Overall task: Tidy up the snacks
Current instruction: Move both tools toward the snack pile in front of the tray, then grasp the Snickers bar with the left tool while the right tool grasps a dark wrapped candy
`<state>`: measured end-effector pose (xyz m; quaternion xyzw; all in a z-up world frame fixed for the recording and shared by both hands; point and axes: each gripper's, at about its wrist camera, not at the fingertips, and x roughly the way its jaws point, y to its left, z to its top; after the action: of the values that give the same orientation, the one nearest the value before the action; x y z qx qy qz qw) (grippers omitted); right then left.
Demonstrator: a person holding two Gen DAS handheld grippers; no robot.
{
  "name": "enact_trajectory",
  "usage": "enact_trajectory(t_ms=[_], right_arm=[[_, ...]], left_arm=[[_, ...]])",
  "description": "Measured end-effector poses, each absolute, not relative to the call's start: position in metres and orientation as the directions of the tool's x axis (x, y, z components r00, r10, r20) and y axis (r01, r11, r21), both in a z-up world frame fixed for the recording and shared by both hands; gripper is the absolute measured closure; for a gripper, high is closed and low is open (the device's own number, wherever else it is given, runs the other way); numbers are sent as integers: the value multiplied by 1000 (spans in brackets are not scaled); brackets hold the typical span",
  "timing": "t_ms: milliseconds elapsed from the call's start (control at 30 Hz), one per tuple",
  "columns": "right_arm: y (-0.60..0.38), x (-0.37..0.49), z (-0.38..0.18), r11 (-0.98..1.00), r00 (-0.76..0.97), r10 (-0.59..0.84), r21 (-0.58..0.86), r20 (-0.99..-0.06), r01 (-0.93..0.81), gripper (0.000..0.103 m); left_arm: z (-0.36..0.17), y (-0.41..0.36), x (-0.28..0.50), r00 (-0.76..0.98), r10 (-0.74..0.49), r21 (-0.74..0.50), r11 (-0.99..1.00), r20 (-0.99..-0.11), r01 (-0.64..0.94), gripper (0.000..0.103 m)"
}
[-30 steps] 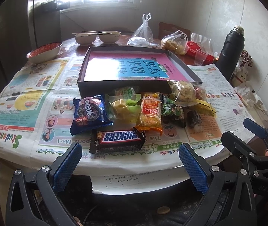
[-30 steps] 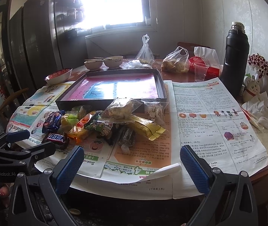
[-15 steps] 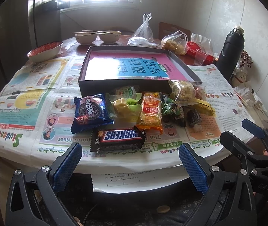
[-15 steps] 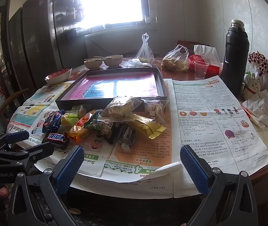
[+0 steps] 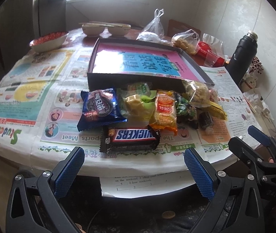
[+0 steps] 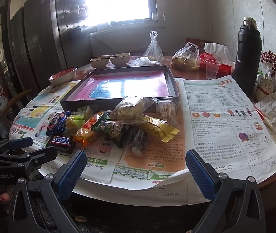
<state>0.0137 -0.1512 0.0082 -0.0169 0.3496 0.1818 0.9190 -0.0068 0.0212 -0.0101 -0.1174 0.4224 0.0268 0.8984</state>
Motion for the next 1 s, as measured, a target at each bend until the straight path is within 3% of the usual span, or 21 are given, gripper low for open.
enact_trajectory(t_ms=[533,767,1000], right_arm=[[-148,38,-11,932,628,330,138,-705,-336,1],[-139,55,-18,928,603,335,145,-724,-343,22],[-125,64,-30,929,595,307,98,-743,-357,51]], left_arm=[[-29,23,20,582,-22,-148,975,-813,-169,1],[-39,24,28,558,-16,-137,975,-830,-175,1],[-40,22,32,565,8,-114,977,-825,-180,3]])
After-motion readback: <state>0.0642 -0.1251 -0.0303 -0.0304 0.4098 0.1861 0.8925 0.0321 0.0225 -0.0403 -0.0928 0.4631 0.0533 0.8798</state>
